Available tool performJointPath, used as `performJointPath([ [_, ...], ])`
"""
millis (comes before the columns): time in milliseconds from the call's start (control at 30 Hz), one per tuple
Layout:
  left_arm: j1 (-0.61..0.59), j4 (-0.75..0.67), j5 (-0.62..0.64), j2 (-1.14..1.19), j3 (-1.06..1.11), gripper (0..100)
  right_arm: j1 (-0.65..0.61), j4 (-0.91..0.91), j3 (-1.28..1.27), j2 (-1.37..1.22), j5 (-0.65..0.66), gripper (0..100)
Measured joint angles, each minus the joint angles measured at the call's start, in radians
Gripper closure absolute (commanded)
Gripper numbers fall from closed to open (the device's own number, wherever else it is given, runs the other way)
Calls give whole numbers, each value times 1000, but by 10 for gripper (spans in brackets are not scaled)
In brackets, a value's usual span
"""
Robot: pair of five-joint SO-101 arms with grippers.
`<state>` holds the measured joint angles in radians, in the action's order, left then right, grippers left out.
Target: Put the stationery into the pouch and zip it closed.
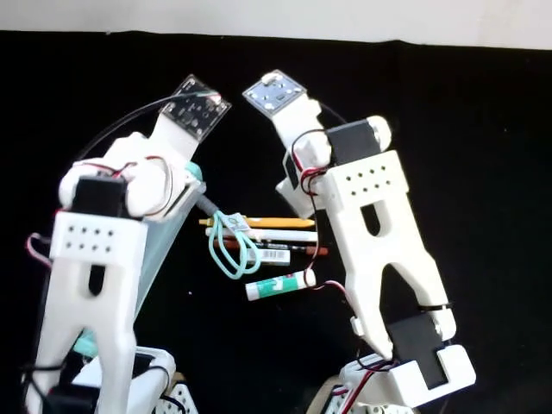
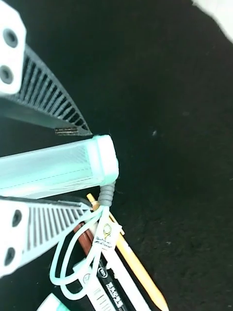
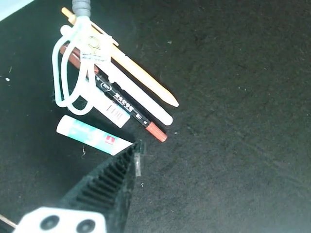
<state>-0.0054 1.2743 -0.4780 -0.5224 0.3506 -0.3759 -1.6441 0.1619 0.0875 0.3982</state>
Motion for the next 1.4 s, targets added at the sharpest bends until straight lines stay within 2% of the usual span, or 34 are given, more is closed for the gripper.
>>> performJointPath([
  [267, 0, 0, 0, 100, -2, 790, 0, 0, 0, 0, -2, 361],
  [433, 2, 0, 0, 112, -2, 1000, 3, 0, 0, 0, -2, 361],
  [733, 6, 3, 2, 117, -66, 994, 3, 0, 0, 0, -21, 361],
  [933, 40, 126, 2, 117, -255, 993, 3, 0, 0, 0, -28, 361],
  [1033, 58, 166, 0, 117, -304, 940, 3, 0, 0, 0, -28, 361],
  [1200, 54, 196, 0, 137, -305, 696, 3, 0, 0, 0, -28, 361],
  [1400, 8, 209, 0, 201, -287, 673, 3, 0, 0, 0, -28, 361],
])
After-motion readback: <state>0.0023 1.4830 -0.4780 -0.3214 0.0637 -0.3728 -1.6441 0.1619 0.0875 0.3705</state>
